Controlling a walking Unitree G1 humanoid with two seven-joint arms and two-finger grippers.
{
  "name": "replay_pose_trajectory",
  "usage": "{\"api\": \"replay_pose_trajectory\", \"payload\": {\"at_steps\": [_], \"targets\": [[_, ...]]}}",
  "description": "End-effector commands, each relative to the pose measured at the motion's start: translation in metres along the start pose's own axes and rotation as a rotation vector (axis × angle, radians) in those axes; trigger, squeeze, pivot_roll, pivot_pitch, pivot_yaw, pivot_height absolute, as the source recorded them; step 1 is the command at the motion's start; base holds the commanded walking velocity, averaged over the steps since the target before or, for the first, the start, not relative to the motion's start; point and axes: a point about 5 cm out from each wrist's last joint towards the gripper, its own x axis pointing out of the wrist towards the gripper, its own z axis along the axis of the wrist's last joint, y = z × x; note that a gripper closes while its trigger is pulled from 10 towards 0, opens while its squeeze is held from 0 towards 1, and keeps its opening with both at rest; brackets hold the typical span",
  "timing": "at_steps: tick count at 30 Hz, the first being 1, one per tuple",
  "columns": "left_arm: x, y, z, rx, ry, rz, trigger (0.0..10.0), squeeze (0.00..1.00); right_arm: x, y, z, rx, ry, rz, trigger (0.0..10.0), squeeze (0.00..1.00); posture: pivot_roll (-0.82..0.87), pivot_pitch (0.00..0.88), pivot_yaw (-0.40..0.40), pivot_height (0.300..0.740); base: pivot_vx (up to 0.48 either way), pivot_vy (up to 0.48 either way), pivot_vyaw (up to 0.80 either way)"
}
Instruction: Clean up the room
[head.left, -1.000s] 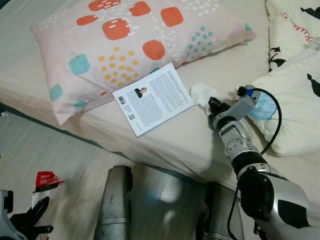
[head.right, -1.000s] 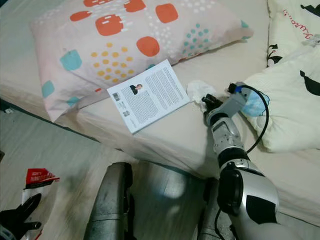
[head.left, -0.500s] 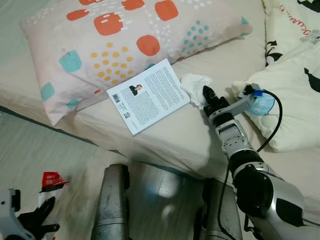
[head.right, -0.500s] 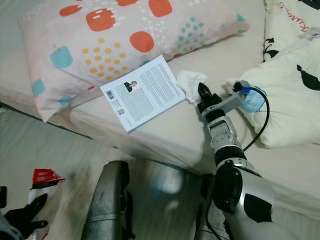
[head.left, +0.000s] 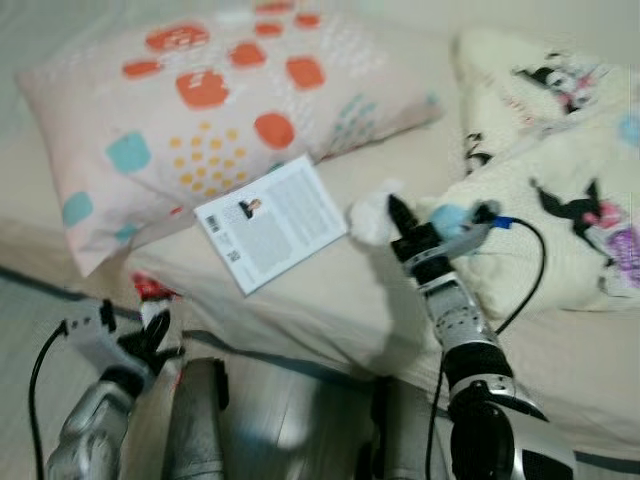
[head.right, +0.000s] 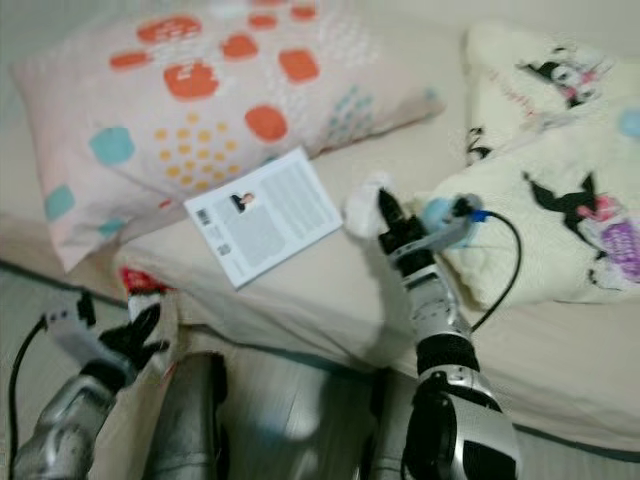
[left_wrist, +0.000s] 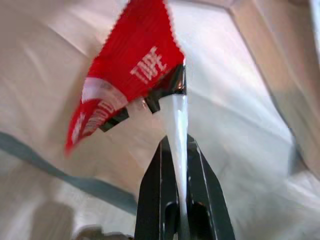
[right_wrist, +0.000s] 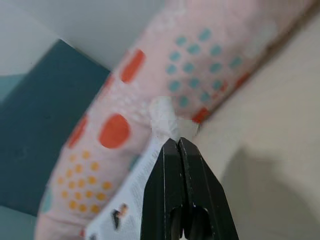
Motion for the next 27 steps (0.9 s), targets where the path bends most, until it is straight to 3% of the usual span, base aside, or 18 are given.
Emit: {"api": "replay_pose_trajectory", "payload": {"at_steps": [1, 4, 6, 7, 15, 17, 18, 20, 21, 22, 23, 24, 27], "targets": [[-0.004, 0.018, -0.004, 0.01, 0.018, 0.081, 10.0, 0.0, -0.009, -0.004, -0.016, 0.009, 0.056, -0.003, 0.0, 0.0, 0.22, 0.12, -0.117, 0.589, 0.0, 0.0, 0.0], [0.0, 0.022, -0.001, 0.014, 0.007, 0.099, 10.0, 0.0, -0.009, 0.001, -0.025, 0.011, 0.078, 0.013, 0.0, 0.0, 0.22, 0.101, -0.114, 0.593, 0.0, 0.0, 0.0], [0.007, 0.027, -0.001, 0.016, 0.002, 0.129, 10.0, 0.0, -0.01, 0.009, -0.038, 0.003, 0.123, 0.029, 0.0, 0.0, 0.21, 0.065, -0.109, 0.603, 0.0, 0.0, 0.0], [0.01, 0.032, -0.009, 0.022, 0.032, 0.169, 10.0, 0.0, -0.013, 0.013, -0.054, -0.016, 0.196, 0.033, 0.0, 0.0, 0.21, 0.04, -0.106, 0.612, 0.0, 0.0, 0.0], [0.013, 0.034, -0.012, 0.027, 0.042, 0.182, 10.0, 0.0, -0.013, 0.013, -0.06, -0.02, 0.223, 0.034, 0.0, 0.0, 0.21, 0.034, -0.105, 0.631, 0.0, 0.0, 0.0], [-0.017, 0.055, -0.053, 0.035, 0.241, 0.356, 10.0, 0.0, -0.041, -0.002, -0.097, -0.083, 0.389, -0.059, 0.0, 0.0, 0.2, 0.0, -0.092, 0.641, 0.0, 0.0, 0.0], [-0.017, 0.055, -0.053, 0.035, 0.241, 0.356, 10.0, 0.0, -0.041, -0.002, -0.097, -0.083, 0.389, -0.059, 0.0, 0.0, 0.2, 0.0, -0.092, 0.641, 0.0, 0.0, 0.0], [-0.055, 0.07, -0.089, 0.041, 0.433, 0.5, 10.0, 0.0, -0.063, -0.011, -0.119, -0.11, 0.491, -0.117, 0.0, 0.0, 0.2, 0.0, -0.089, 0.65, 0.0, 0.0, 0.0], [-0.055, 0.07, -0.089, 0.041, 0.433, 0.5, 10.0, 0.0, -0.063, -0.011, -0.119, -0.11, 0.491, -0.117, 0.0, 0.0, 0.2, 0.0, -0.089, 0.65, 0.0, 0.0, 0.0], [-0.071, 0.075, -0.102, 0.065, 0.522, 0.546, 10.0, 0.0, -0.067, -0.013, -0.121, -0.122, 0.512, -0.127, 0.0, 0.0, 0.19, 0.0, -0.088, 0.655, 0.0, 0.0, 0.0], [-0.1, 0.081, -0.121, 0.116, 0.664, 0.614, 10.0, 0.0, -0.07, -0.014, -0.123, -0.139, 0.53, -0.13, 0.0, 0.0, 0.18, 0.0, -0.08, 0.664, 0.0, 0.0, 0.0], [-0.1, 0.081, -0.121, 0.116, 0.664, 0.614, 10.0, 0.0, -0.07, -0.014, -0.123, -0.139, 0.53, -0.13, 0.0, 0.0, 0.18, 0.0, -0.08, 0.664, 0.0, 0.0, 0.0], [-0.132, 0.085, -0.138, 0.189, 0.832, 0.675, 10.0, 0.0, -0.072, -0.016, -0.123, -0.164, 0.55, -0.143, 0.0, 0.0, 0.17, 0.0, -0.074, 0.678, 0.0, 0.0, 0.0]]}}
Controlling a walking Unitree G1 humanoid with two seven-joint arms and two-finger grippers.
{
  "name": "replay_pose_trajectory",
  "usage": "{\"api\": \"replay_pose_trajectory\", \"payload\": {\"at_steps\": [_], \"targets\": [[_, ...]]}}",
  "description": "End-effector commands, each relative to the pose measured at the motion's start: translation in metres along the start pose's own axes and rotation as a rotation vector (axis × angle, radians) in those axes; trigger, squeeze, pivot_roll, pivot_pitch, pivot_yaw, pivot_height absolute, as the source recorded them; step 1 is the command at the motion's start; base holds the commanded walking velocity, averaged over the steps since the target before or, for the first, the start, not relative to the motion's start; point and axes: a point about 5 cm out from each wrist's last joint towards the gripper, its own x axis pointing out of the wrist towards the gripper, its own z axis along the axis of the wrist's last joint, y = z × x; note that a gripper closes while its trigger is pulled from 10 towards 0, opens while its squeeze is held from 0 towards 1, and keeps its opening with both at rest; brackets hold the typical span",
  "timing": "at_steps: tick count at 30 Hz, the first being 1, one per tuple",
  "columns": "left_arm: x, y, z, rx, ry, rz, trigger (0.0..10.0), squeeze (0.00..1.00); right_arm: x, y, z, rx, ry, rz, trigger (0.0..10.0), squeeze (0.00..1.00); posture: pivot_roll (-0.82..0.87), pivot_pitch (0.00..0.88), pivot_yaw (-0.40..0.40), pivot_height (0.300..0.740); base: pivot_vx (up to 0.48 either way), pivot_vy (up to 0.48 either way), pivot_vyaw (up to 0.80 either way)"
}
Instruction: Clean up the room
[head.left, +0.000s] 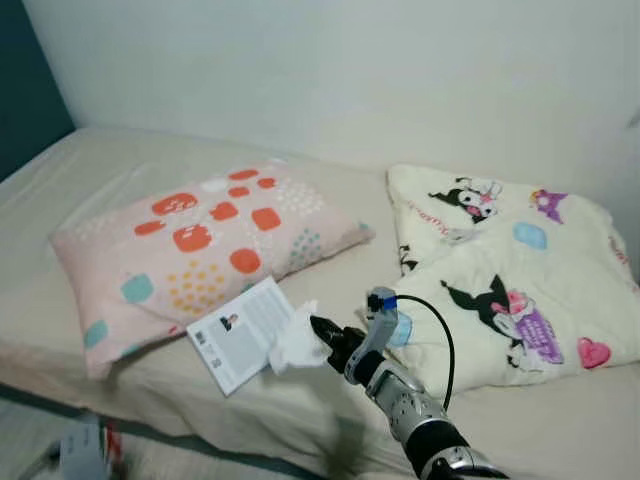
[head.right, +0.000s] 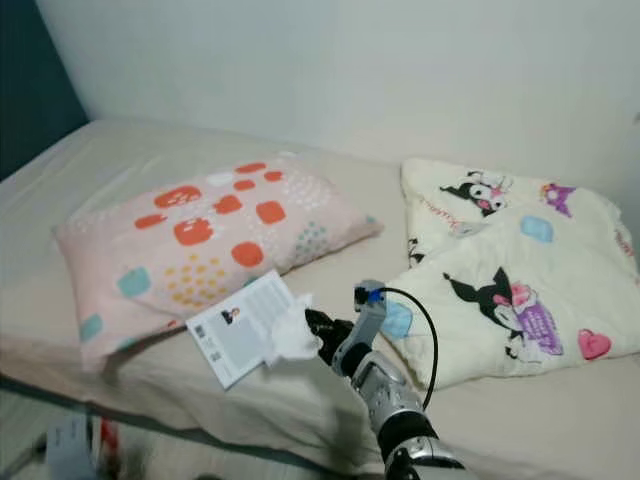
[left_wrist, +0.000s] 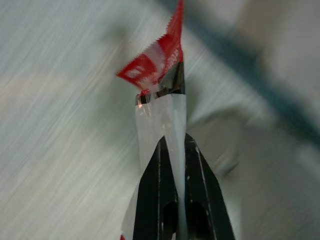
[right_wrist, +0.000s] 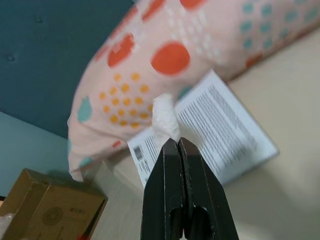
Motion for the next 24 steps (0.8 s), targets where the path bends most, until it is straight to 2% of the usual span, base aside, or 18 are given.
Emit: {"api": "replay_pose_trajectory", "payload": {"at_steps": [1, 4, 7, 9, 11, 14, 19, 21, 24], "targets": [[0.0, 0.0, -0.001, 0.051, 0.022, 0.019, 10.0, 0.0, 0.001, 0.0, 0.001, -0.028, 0.006, -0.007, 0.0, 0.0, 0.17, 0.0, -0.074, 0.678, 0.0, 0.0, 0.0], [-0.002, 0.006, -0.018, 0.102, 0.092, 0.062, 10.0, 0.0, -0.003, -0.005, -0.007, -0.067, 0.053, -0.038, 0.0, 0.0, 0.17, 0.0, -0.076, 0.693, 0.0, 0.0, 0.0], [-0.002, 0.004, -0.016, 0.099, 0.083, 0.061, 10.0, 0.0, -0.008, -0.01, -0.015, -0.087, 0.091, -0.065, 0.0, 0.0, 0.17, 0.0, -0.081, 0.702, 0.0, 0.0, 0.0], [0.0, -0.001, -0.009, 0.085, 0.057, 0.058, 10.0, 0.0, -0.015, -0.016, -0.029, -0.106, 0.15, -0.104, 0.0, 0.0, 0.17, 0.0, -0.084, 0.712, 0.0, 0.0, 0.0], [0.0, -0.001, -0.009, 0.085, 0.057, 0.058, 10.0, 0.0, -0.015, -0.016, -0.029, -0.106, 0.15, -0.104, 0.0, 0.0, 0.17, 0.0, -0.084, 0.712, 0.0, 0.0, 0.0], [0.003, -0.012, 0.008, 0.07, -0.001, 0.042, 10.0, 0.0, -0.03, -0.025, -0.052, -0.119, 0.241, -0.176, 0.0, 0.0, 0.17, 0.0, -0.083, 0.726, 0.0, 0.0, 0.0], [0.005, -0.024, 0.022, 0.061, -0.047, 0.012, 10.0, 0.0, -0.039, -0.031, -0.062, -0.114, 0.283, -0.213, 0.0, 0.0, 0.15, 0.0, -0.078, 0.74, 0.0, 0.0, 0.0], [0.006, -0.033, 0.029, 0.079, -0.063, -0.009, 10.0, 0.0, -0.044, -0.034, -0.068, -0.144, 0.322, -0.237, 0.0, 0.0, 0.15, 0.0, -0.077, 0.74, 0.0, 0.0, 0.0], [0.006, -0.038, 0.032, 0.09, -0.067, -0.022, 10.0, 0.0, -0.047, -0.035, -0.071, -0.167, 0.346, -0.25, 0.0, 0.0, 0.14, 0.0, -0.075, 0.74, 0.0, 0.0, 0.0]]}}
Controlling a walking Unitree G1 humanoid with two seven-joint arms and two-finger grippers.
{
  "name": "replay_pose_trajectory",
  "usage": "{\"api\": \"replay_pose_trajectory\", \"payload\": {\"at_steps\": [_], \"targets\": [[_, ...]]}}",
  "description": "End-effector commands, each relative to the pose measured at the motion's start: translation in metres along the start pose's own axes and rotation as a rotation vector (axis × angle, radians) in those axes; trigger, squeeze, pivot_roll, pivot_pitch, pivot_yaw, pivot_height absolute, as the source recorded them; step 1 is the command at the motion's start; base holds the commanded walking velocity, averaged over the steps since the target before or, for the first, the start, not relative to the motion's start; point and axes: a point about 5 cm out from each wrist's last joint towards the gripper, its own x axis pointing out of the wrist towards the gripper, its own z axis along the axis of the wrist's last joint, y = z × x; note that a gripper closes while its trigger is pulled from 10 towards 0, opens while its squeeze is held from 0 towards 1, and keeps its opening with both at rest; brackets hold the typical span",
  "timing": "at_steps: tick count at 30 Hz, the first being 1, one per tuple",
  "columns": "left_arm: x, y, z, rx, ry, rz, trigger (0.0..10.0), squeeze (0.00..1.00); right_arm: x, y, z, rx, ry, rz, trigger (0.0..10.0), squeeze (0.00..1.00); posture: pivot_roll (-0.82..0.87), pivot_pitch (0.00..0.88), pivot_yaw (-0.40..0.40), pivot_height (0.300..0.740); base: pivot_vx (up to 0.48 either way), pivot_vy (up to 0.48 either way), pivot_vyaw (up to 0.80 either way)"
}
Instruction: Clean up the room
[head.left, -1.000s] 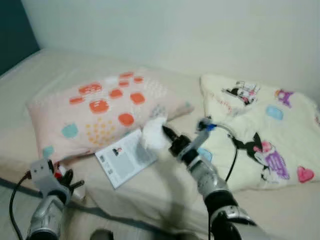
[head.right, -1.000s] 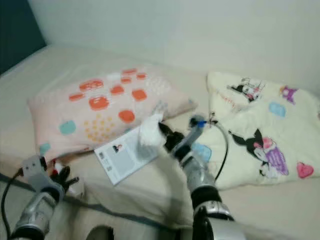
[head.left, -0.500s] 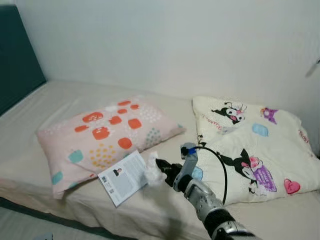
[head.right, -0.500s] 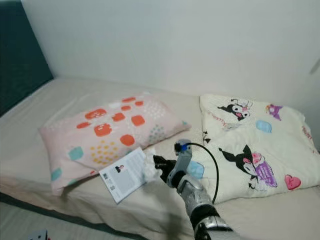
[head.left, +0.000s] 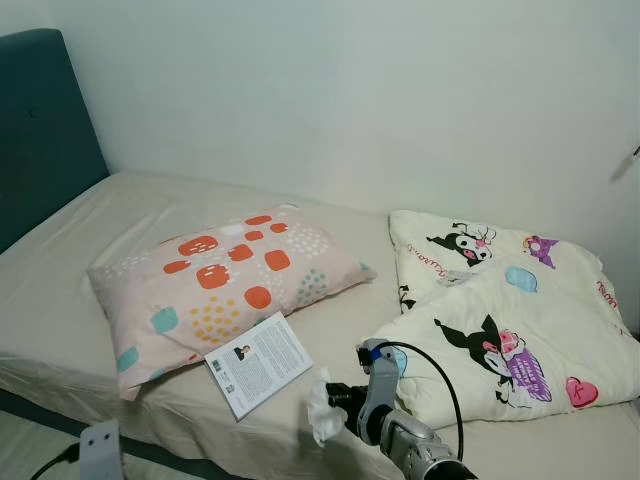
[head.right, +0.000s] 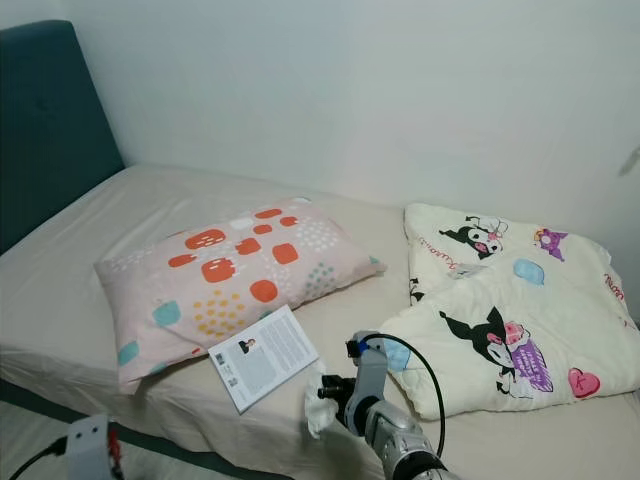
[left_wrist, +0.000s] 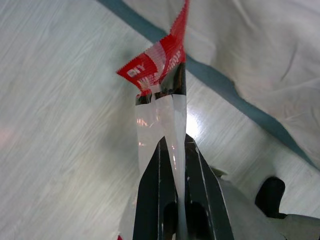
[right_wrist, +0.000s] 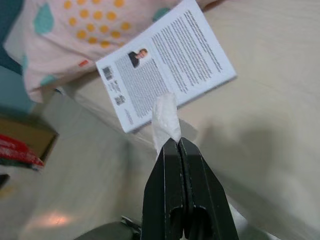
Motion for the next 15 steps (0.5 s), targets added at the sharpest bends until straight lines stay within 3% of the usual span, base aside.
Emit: {"api": "replay_pose_trajectory", "payload": {"at_steps": [1, 2, 5, 8, 9, 10, 15], "targets": [[0.0, -0.009, -0.003, 0.029, 0.013, -0.026, 10.0, 0.0, -0.004, -0.005, -0.011, -0.042, 0.048, -0.035, 9.1, 0.0, 0.14, 0.0, -0.073, 0.74, 0.0, 0.0, 0.0], [0.0, -0.013, -0.003, 0.038, 0.013, -0.035, 10.0, 0.0, -0.006, -0.007, -0.017, -0.075, 0.082, -0.052, 10.0, 0.0, 0.14, 0.0, -0.071, 0.74, 0.0, 0.0, 0.0], [0.0, -0.017, -0.004, 0.055, 0.017, -0.046, 10.0, 0.0, -0.009, -0.01, -0.027, -0.11, 0.134, -0.079, 10.0, 0.0, 0.14, 0.0, -0.066, 0.74, 0.0, 0.0, 0.0], [-0.001, -0.018, -0.009, 0.07, 0.032, -0.051, 10.0, 0.0, -0.017, -0.012, -0.05, -0.193, 0.246, -0.104, 10.0, 0.0, 0.14, 0.0, -0.066, 0.74, 0.0, 0.0, 0.69], [-0.001, -0.018, -0.009, 0.07, 0.032, -0.051, 10.0, 0.0, -0.017, -0.012, -0.05, -0.193, 0.246, -0.104, 10.0, 0.0, 0.14, 0.0, -0.066, 0.74, 0.0, 0.0, 0.77], [-0.001, -0.017, -0.015, 0.082, 0.047, -0.05, 10.0, 0.0, -0.024, -0.014, -0.067, -0.178, 0.3, -0.126, 10.0, 0.0, 0.14, 0.0, -0.072, 0.74, 0.0, 0.0, 0.77], [-0.002, -0.016, -0.019, 0.079, 0.058, -0.053, 10.0, 0.0, -0.029, -0.017, -0.076, -0.116, 0.314, -0.154, 10.0, 0.0, 0.15, 0.0, -0.078, 0.74, 0.0, 0.0, 0.77]]}}
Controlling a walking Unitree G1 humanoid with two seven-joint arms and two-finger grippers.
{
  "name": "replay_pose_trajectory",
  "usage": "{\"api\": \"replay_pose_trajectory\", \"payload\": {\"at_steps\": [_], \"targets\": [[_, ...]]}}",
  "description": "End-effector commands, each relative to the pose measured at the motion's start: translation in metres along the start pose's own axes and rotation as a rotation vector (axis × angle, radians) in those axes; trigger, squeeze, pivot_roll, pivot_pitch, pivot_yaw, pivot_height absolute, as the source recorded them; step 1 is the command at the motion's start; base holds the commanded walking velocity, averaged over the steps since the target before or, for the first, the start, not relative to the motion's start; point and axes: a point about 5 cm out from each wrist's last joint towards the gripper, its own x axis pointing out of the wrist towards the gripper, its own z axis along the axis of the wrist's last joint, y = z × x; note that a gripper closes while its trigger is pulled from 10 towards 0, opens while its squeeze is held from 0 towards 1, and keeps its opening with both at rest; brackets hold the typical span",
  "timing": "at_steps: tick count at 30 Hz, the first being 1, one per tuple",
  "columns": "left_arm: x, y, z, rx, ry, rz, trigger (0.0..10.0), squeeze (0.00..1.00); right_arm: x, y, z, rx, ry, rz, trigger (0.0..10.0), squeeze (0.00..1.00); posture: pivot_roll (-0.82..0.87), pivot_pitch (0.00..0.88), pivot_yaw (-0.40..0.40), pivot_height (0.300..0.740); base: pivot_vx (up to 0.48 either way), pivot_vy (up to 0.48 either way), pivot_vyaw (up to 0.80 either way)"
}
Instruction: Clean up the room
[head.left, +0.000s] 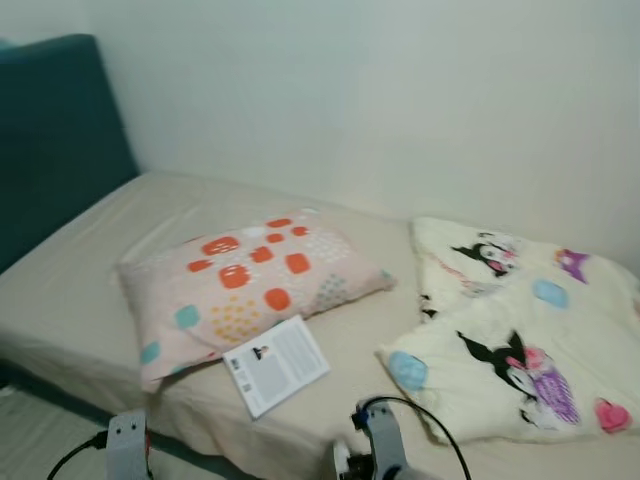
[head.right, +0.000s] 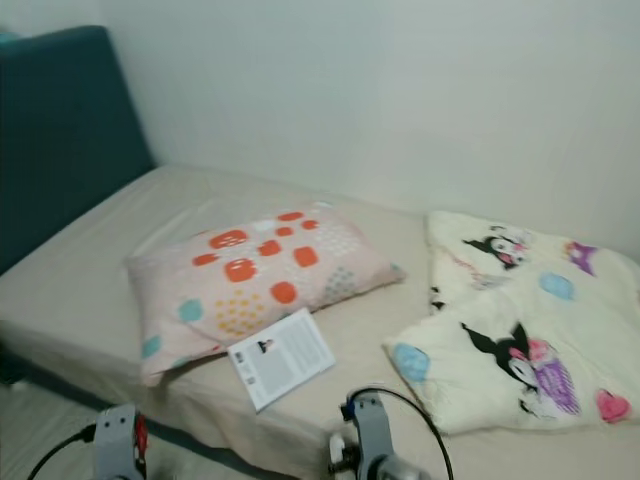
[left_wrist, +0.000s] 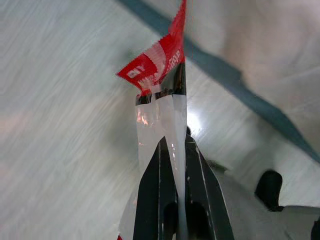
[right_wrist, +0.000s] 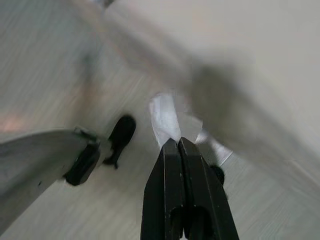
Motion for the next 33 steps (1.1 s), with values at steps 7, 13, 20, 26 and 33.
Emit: {"api": "replay_pose_trajectory", "payload": {"at_steps": [7, 13, 20, 26, 33], "targets": [[-0.003, 0.001, -0.023, -0.004, 0.069, 0.002, 10.0, 0.0, -0.007, -0.015, -0.016, 0.12, 0.024, -0.085, 10.0, 0.0, 0.16, 0.0, -0.093, 0.74, 0.0, 0.0, 0.77], [-0.004, 0.0, -0.03, -0.009, 0.118, 0.004, 10.0, 0.0, -0.007, -0.014, -0.016, 0.111, 0.025, -0.085, 10.0, 0.0, 0.16, 0.0, -0.094, 0.74, -0.332, 0.0, 0.77], [-0.003, -0.001, -0.024, 0.039, 0.086, -0.01, 10.0, 0.0, -0.006, -0.013, -0.015, 0.124, 0.015, -0.088, 10.0, 0.0, 0.16, 0.0, -0.09, 0.74, -0.171, 0.0, 0.77], [-0.003, -0.002, -0.023, 0.05, 0.087, -0.02, 10.0, 0.0, -0.005, -0.012, -0.014, 0.126, 0.011, -0.086, 10.0, 0.0, 0.16, 0.0, -0.087, 0.74, 0.0, 0.0, 0.76], [-0.003, -0.004, -0.026, 0.054, 0.094, -0.032, 10.0, 0.0, -0.005, -0.011, -0.015, 0.13, 0.013, -0.084, 10.0, 0.0, 0.16, 0.0, -0.084, 0.74, 0.0, 0.0, 0.76]]}}
